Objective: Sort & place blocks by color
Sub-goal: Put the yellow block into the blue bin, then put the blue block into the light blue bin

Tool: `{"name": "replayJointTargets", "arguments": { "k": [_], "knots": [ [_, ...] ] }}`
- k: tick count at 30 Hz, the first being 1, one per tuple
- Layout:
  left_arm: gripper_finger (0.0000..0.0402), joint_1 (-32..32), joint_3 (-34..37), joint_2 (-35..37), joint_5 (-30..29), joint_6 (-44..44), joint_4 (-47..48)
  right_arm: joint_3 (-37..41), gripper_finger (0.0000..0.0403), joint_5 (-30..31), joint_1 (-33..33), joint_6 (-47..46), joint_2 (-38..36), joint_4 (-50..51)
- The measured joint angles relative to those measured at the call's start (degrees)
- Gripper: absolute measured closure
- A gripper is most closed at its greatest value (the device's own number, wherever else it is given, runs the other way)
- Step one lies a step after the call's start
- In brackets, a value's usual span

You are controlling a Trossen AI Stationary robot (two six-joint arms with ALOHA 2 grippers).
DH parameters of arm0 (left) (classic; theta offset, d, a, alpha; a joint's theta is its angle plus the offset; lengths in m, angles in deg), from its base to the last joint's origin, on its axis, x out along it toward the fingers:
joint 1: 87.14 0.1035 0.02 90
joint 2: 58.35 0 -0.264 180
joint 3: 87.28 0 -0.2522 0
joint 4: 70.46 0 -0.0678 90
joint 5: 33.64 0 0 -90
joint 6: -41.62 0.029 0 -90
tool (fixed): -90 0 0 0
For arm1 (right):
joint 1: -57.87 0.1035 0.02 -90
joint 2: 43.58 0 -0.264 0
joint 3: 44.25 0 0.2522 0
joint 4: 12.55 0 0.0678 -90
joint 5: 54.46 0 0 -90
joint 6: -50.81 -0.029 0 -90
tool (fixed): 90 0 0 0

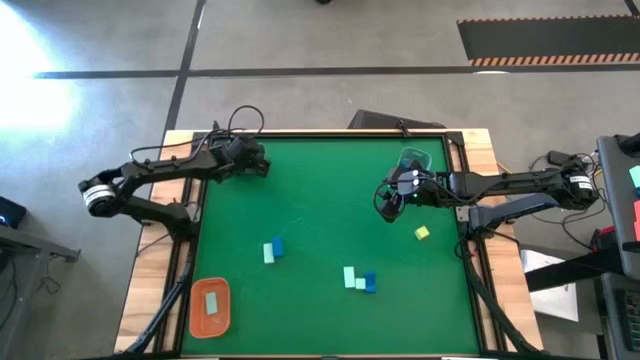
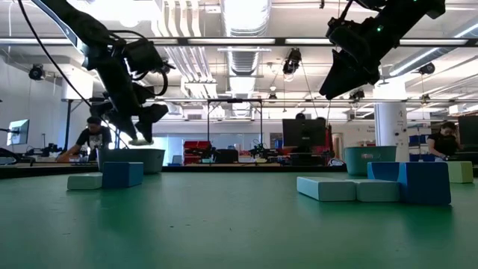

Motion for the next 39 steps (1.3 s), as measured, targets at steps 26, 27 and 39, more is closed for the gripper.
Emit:
{"name": "replayJointTargets", "arguments": {
  "k": [26, 27, 39],
  "knots": [
    [0.0169, -21.6, -1.2, 11.4, 2.8, -0.1, -6.3, 2.3, 0.0218, -9.9, 11.0, -15.3, 0.0, 0.5],
    [0.0169, -23.2, -1.2, 11.7, 2.8, 0.0, -7.3, 2.3, 0.0218, -10.7, 12.2, -15.2, 0.2, 0.4],
    [0.0169, -32.8, -1.2, 11.5, 2.4, 2.7, -17.3, -0.9, 0.0218, -15.2, 21.7, -5.7, 6.4, 0.8]
  ]
}}
